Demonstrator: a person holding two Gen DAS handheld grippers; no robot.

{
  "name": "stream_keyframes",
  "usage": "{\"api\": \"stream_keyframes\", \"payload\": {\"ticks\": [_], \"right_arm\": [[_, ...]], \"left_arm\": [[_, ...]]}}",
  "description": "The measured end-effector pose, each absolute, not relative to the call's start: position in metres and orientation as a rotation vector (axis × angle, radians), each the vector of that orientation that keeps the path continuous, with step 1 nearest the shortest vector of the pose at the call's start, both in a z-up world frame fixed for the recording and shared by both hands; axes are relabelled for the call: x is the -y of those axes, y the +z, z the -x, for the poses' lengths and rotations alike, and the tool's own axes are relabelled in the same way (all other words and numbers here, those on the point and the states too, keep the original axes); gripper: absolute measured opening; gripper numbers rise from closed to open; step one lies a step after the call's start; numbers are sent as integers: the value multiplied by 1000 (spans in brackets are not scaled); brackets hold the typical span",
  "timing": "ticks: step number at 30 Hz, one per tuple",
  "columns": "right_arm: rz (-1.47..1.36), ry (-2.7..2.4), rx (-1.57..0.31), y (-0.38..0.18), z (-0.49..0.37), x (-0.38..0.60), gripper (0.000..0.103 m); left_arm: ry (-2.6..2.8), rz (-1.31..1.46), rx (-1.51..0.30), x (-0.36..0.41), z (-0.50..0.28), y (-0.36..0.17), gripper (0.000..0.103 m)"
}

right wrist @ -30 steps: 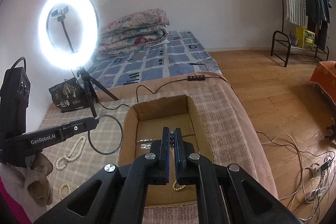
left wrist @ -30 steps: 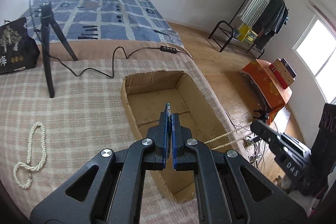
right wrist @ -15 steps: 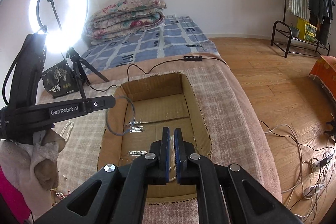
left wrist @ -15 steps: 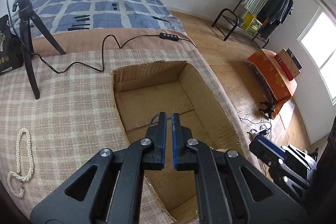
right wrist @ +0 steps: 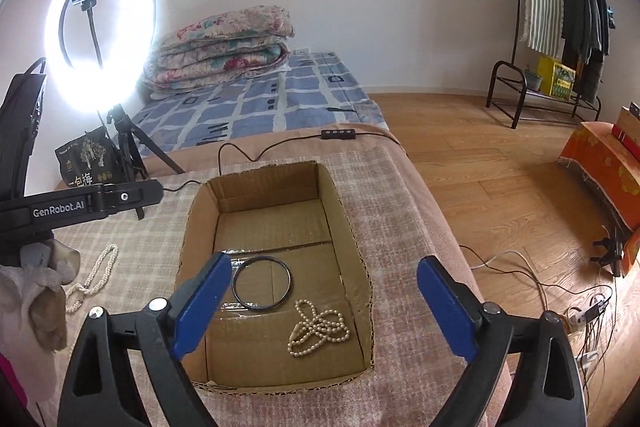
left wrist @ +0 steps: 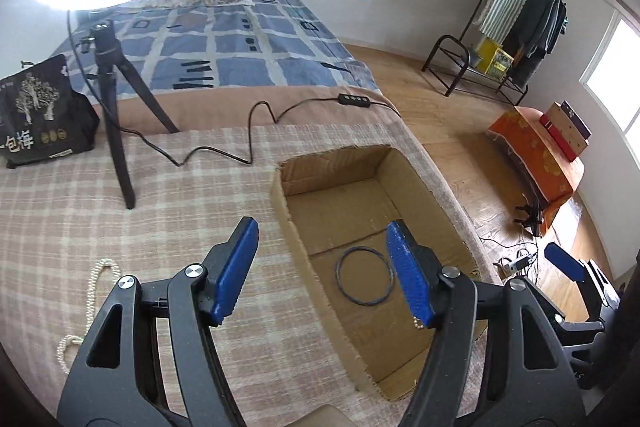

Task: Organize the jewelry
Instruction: 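Open left tool to drop ring in box while right tool releases pearls, then move both tools back over the remaining jewelry on the blanket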

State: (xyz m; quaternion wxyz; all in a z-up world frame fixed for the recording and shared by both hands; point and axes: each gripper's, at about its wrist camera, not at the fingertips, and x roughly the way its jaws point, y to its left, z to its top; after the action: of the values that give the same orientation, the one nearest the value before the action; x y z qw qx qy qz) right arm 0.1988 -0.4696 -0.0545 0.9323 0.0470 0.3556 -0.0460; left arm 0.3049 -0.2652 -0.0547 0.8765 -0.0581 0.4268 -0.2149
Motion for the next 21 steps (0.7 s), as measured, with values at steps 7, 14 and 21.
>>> {"api": "stream_keyframes", "payload": {"ticks": [7, 14, 21], "right_arm": [[-81, -83, -697, -44, -193, 459, 99], [-57, -46, -663, -33, -182, 439, 99], [-9, 15, -609, -22, -163, 414, 99]], "left_arm": [[-418, 113, -858, 236, -294, -37, 68], [-393, 98, -828, 201, -274, -18, 68], [-377, 83, -794, 163, -246, -3, 68]]}}
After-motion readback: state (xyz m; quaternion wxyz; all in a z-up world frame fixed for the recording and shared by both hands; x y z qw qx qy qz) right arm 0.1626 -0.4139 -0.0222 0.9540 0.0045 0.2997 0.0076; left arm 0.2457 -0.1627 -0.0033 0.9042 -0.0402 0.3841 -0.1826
